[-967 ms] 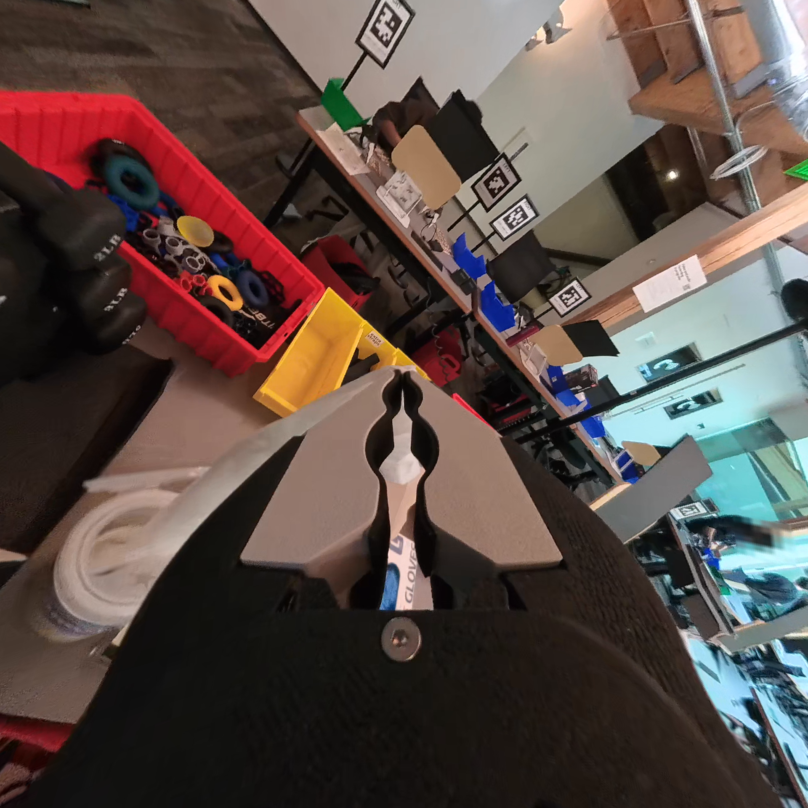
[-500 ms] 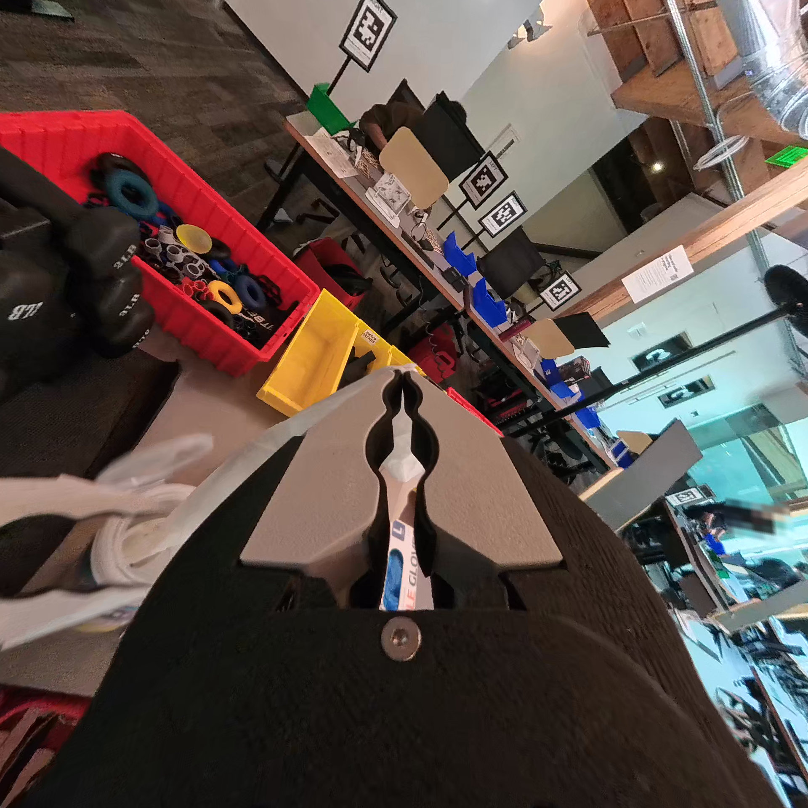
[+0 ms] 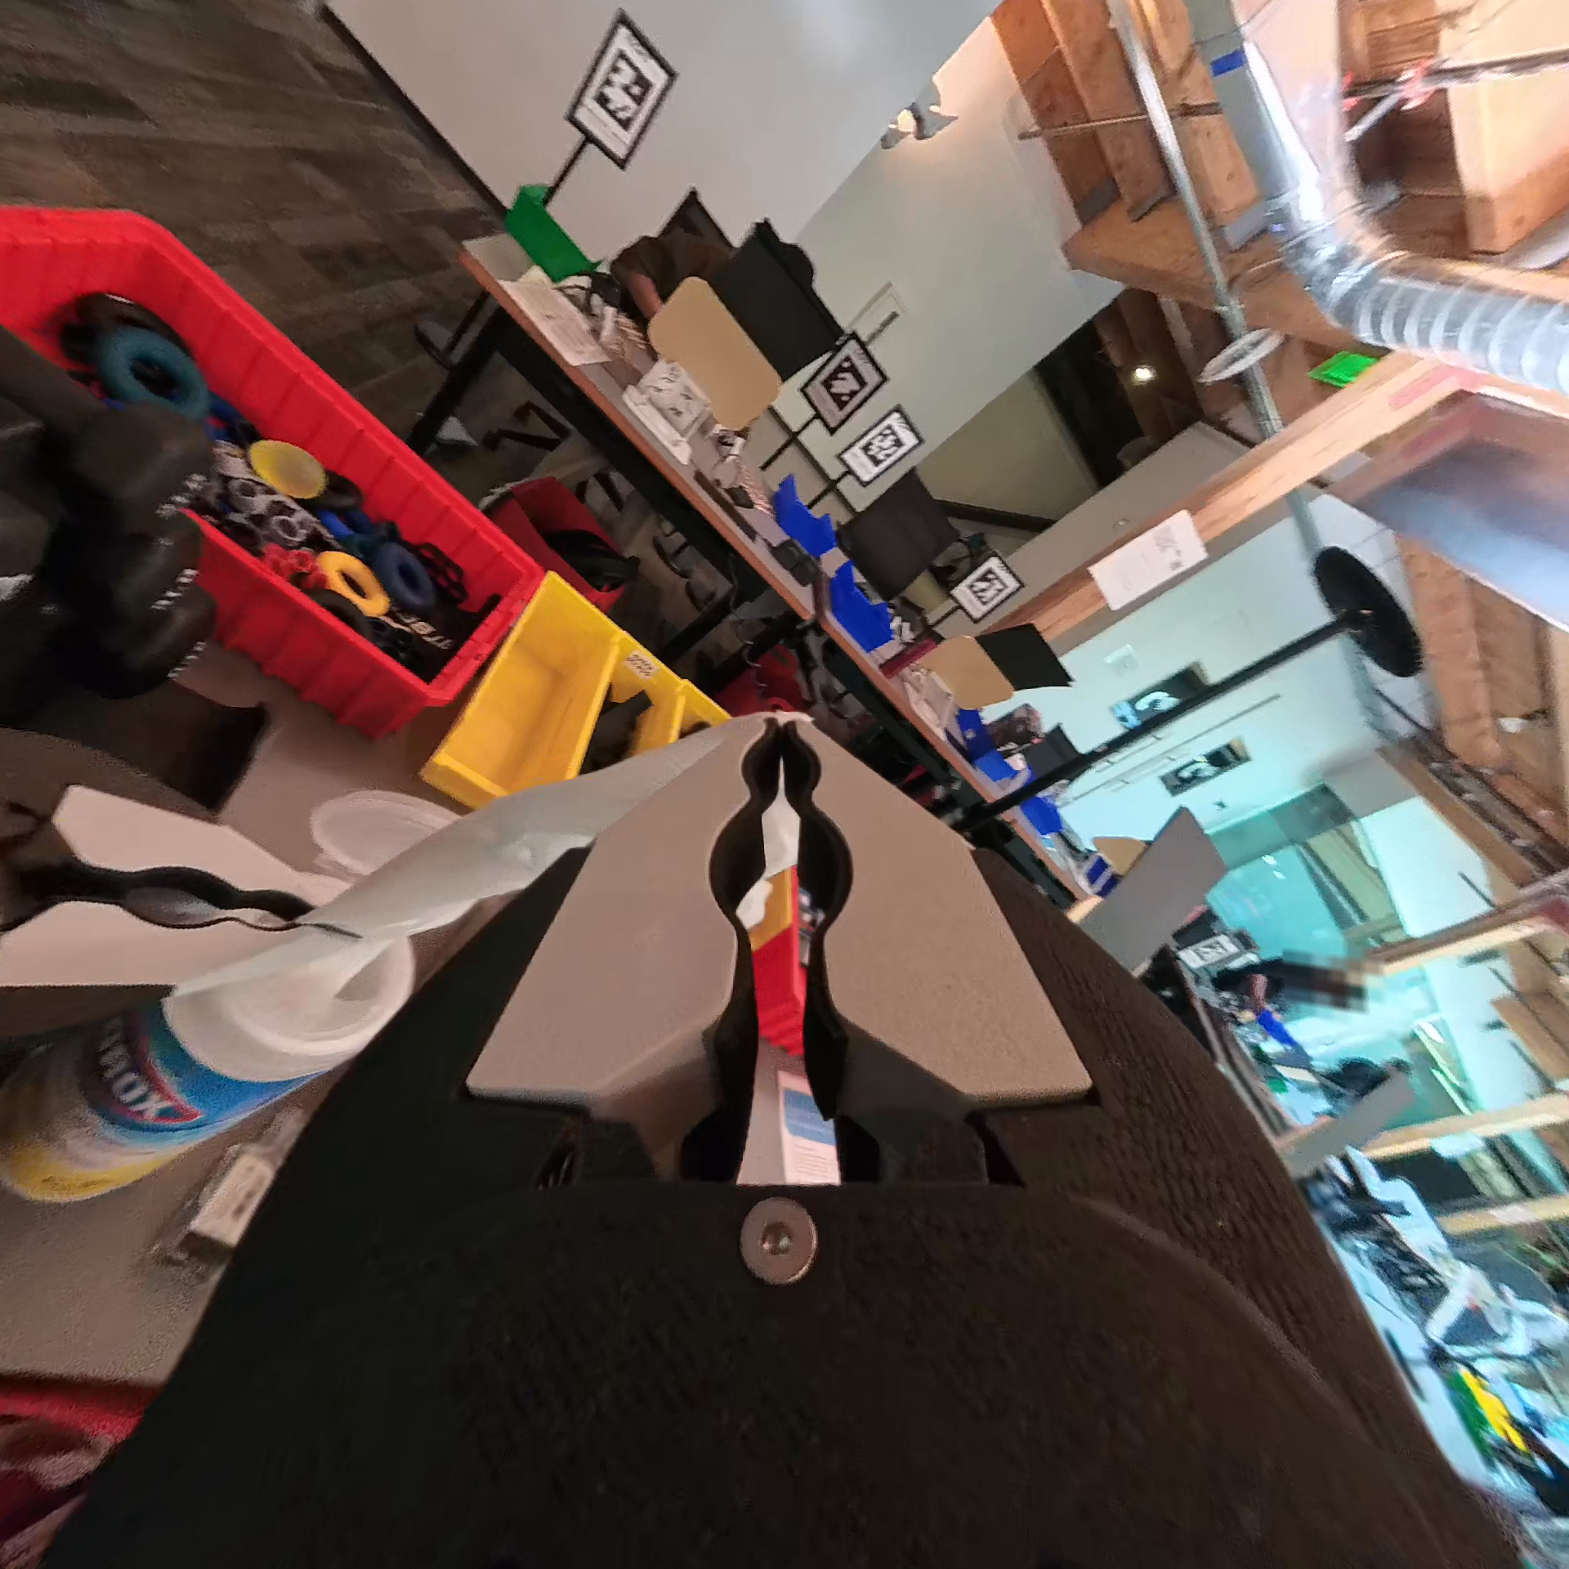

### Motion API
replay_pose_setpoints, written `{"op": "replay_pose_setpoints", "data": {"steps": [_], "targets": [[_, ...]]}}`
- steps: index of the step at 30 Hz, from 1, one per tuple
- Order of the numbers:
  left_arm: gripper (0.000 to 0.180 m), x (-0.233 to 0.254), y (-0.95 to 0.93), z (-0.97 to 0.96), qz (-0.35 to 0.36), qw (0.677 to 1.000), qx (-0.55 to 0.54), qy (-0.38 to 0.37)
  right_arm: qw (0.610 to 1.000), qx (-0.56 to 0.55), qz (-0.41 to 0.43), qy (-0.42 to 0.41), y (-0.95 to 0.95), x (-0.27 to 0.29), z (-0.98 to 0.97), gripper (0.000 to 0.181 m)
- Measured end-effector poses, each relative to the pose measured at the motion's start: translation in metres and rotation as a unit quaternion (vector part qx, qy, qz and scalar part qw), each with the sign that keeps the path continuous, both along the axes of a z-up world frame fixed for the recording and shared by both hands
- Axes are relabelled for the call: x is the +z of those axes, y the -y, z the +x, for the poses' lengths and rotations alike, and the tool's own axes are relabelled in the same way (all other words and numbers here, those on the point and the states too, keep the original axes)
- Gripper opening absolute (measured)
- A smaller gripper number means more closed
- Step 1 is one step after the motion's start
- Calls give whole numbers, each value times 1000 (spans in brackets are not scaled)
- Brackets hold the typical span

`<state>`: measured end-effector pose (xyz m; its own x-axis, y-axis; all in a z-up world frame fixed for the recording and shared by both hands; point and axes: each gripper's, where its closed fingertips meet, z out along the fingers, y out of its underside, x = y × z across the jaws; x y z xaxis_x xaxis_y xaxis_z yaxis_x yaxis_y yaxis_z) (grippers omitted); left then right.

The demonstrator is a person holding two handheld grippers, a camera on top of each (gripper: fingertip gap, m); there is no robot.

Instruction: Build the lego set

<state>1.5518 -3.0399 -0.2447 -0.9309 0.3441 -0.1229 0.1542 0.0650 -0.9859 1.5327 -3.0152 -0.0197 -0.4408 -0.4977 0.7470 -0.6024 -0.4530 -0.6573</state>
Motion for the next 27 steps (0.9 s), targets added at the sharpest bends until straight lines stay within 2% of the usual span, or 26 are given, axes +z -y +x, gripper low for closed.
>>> {"op": "replay_pose_setpoints", "data": {"steps": [1, 5, 6, 7, 8, 10, 18, 19, 22, 27], "targets": [[0, 0, 1, 0, 0, 1000, -3, 0, 1000, -9, -7, 7, 2, 2, -4, 0], [0, 2, -3, -4, -3, 1000, -17, 3, 998, -38, -17, 43, 10, 9, -15, 0], [0, -1, -3, -2, 9, 1000, -16, 8, 996, -51, -41, 68, 12, 18, -23, 0], [0, -13, -2, -2, 35, 999, -17, 14, 990, -65, -65, 104, 11, 37, -35, 0], [0, -14, -4, -2, 32, 999, -20, 1, 985, -61, -70, 148, 7, 60, -48, 0], [0, -17, -7, -5, 45, 999, -22, -20, 978, -54, -53, 194, 6, 88, -70, 0], [0, -7, 0, 6, 44, 999, 10, -21, 983, -56, -2, 177, -8, 78, -97, 0], [3, -9, -2, 3, 50, 999, 4, -19, 983, -54, 3, 178, -11, 74, -97, 0], [35, -16, -14, -1, 76, 997, -7, 5, 983, -66, 20, 170, -15, 61, -103, 0], [59, -13, -53, 0, 115, 991, -19, 62, 979, -84, 58, 179, -5, 39, -117, 0]]}}
